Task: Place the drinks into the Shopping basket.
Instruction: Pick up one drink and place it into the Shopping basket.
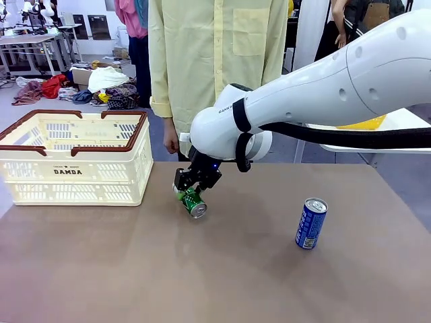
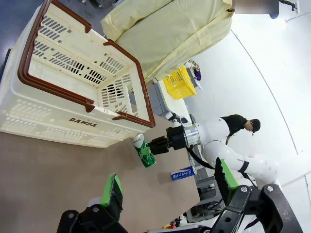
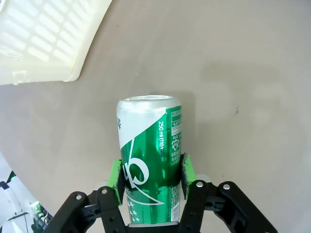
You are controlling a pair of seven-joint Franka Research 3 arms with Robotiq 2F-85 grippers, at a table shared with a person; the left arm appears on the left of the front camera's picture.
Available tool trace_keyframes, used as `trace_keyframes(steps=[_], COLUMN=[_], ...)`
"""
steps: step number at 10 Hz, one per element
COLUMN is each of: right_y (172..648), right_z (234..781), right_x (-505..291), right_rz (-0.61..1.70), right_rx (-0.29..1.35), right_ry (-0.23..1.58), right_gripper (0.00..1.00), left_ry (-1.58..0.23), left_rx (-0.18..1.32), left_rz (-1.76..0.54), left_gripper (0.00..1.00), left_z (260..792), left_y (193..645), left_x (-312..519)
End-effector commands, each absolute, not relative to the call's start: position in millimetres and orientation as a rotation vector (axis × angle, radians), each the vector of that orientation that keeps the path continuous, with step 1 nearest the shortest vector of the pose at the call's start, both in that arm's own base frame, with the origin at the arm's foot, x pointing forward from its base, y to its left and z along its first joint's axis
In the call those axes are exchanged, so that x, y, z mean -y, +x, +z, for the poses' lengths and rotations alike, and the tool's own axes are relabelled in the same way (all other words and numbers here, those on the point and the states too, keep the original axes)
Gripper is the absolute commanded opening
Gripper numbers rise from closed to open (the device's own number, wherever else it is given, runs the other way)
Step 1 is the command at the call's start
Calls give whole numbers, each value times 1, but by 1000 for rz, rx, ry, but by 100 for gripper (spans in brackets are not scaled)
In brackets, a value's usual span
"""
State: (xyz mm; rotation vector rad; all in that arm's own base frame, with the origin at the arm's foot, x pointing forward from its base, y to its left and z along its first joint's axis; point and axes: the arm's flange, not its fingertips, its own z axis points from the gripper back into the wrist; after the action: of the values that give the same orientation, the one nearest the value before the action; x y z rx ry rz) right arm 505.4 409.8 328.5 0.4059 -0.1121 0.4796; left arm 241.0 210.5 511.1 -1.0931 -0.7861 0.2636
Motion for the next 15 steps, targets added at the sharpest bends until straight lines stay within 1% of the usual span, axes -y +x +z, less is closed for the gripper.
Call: trace_keyframes(steps=[1,3,6,7,8,11,13,14,15], right_y=[505,508,505,505,506,502,494,486,473], right_z=[320,311,316,315,315,319,337,363,401], right_x=[-413,-418,-417,-417,-417,-409,-397,-380,-355], right_rz=[501,462,418,426,426,431,426,427,413], right_rx=[115,112,120,107,101,99,122,138,150], right_ry=[376,397,435,439,453,503,508,510,497], right_gripper=[0,0,0,59,100,100,100,100,100], left_ry=[-1110,-1110,-1110,-1110,-1110,-1110,-1110,-1110,-1110], left_rx=[797,797,797,797,797,797,797,797,797], left_rz=[266,266,266,266,266,266,266,266,266], left_gripper=[100,100,100,100,100,100,100,100,100], left_z=[513,513,513,513,513,513,513,513,513], left_y=[241,241,241,241,241,241,241,241,241], left_x=[-210,-210,-210,-210,-210,-210,-210,-210,-210])
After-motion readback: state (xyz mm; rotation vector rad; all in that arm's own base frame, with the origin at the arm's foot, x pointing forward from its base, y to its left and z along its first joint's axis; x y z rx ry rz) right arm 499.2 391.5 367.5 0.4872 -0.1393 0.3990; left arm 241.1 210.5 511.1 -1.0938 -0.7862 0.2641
